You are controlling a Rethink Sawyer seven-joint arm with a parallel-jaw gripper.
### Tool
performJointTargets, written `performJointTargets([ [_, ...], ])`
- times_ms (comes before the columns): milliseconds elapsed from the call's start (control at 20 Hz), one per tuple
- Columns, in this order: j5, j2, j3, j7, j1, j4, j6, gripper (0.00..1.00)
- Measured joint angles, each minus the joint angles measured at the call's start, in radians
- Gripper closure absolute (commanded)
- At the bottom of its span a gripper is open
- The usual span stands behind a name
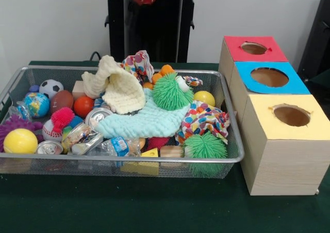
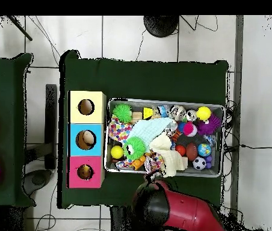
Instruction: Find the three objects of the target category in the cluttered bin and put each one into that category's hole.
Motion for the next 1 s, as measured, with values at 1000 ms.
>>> performJointTargets([
  [1000, -0.329, 0.155, 0.270, -0.009, -0.221, -0.010, -0.095, 1.00],
])
